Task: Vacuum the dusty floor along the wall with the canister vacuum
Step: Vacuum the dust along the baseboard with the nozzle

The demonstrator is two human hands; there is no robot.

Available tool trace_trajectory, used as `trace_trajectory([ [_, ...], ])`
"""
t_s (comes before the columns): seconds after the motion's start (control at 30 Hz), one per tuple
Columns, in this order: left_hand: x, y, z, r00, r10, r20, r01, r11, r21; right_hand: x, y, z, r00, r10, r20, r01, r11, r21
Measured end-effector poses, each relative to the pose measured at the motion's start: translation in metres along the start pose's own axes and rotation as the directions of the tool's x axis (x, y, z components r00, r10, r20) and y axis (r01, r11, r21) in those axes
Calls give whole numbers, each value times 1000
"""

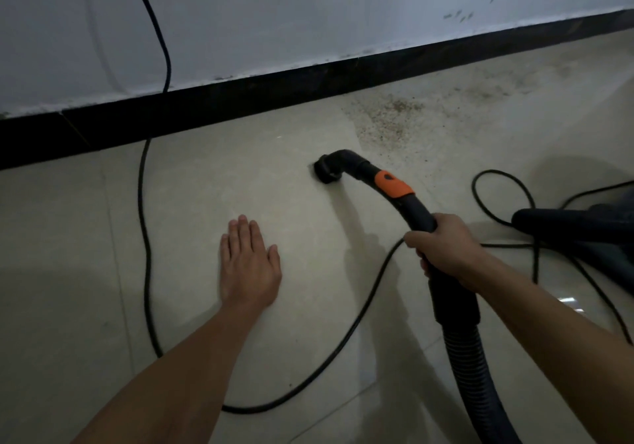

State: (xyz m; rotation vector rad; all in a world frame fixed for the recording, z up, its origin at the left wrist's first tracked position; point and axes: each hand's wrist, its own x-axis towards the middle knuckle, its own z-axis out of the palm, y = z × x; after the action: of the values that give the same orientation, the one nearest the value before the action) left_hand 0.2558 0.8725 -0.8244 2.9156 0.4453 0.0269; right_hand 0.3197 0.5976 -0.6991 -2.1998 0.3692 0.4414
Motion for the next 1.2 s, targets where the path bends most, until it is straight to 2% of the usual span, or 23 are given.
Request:
trace_trajectory([
  [0.13, 1, 0, 0, 1000, -1, 3, 1, 1000, -6, 10, -16, 21, 997, -55, -45, 52, 998, -46],
  [0.3, 2, -2, 2, 1000, -11, 18, 11, 1000, 6, 26, -35, 25, 997, -67, 47, 70, 996, -60],
  [0.57, 0, -1, 0, 1000, -5, 7, 5, 1000, -2, -15, 27, -32, 999, -1, -47, -3, 997, -82],
  [0.7, -1, -1, -1, 1000, -11, 20, 11, 1000, 11, -37, 35, -18, 999, -36, 11, 36, 999, -28],
  [0.8, 0, -1, -1, 1000, 0, 16, -1, 1000, 11, -33, 22, -2, 997, -48, -54, 46, 998, -31],
  [0.97, -1, -1, -2, 999, -2, 32, 2, 1000, 6, -38, 16, -4, 993, -93, 76, 101, 989, -109],
  [1.1, -1, 0, -1, 1000, 12, 11, -12, 1000, -1, -49, 54, -63, 997, -18, -77, 6, 987, -158],
  [1.2, 0, -1, 0, 1000, 14, 19, -14, 1000, 3, -64, 85, -106, 991, 60, -116, -84, 974, -212],
])
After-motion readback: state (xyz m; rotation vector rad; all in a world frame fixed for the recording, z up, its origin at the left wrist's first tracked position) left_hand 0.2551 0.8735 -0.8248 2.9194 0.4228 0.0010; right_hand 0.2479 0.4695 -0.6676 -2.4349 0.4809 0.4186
